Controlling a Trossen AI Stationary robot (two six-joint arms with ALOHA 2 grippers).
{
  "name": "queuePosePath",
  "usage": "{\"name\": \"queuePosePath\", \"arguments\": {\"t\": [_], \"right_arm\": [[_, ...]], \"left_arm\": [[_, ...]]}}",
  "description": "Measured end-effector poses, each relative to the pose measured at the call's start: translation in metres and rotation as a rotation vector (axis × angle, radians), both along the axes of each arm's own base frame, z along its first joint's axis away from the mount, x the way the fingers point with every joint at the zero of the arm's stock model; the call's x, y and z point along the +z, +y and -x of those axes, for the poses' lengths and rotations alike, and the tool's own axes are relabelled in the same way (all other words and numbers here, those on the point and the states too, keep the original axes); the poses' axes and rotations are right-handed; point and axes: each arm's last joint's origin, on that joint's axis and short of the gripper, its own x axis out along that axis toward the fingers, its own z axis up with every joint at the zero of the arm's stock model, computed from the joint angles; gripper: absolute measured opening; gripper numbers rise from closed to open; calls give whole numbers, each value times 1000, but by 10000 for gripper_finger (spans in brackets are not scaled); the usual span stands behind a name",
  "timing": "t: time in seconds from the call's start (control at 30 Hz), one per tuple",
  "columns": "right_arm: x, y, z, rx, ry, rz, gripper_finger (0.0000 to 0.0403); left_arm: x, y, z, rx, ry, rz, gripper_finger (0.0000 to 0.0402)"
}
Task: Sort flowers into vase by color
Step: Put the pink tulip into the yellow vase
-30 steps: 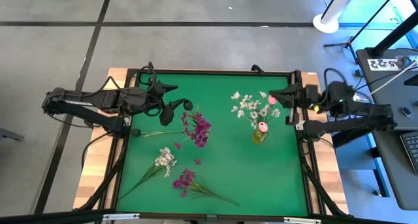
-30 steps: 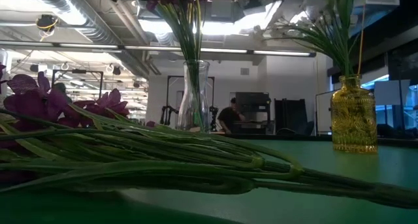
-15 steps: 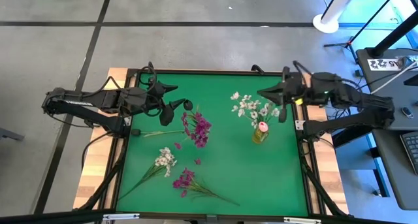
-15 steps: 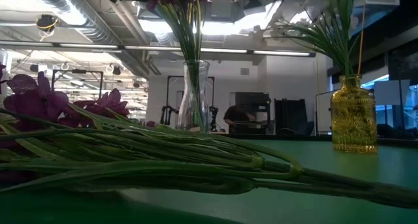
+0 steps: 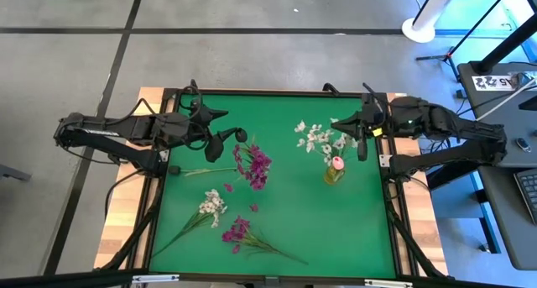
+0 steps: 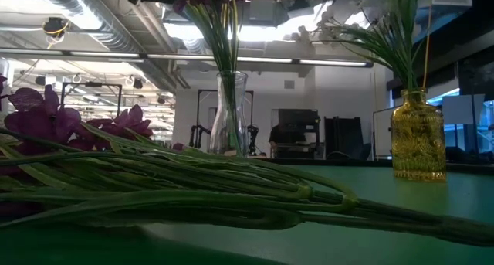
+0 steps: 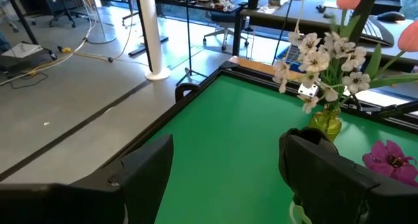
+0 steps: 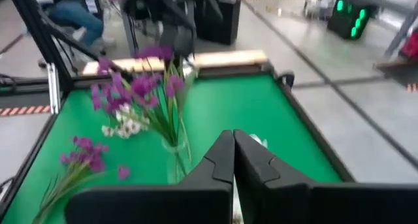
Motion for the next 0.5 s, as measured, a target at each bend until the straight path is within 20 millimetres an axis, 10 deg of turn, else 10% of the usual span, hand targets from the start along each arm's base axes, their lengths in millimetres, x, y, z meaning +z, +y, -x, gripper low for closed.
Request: {"name": "queuePosePath", "arguments": {"t": [0.5], "right_arm": [[-28,0,7,-7,-136,-31,4]], "left_arm": [[-1,0,1,5,8,11,292]]}}
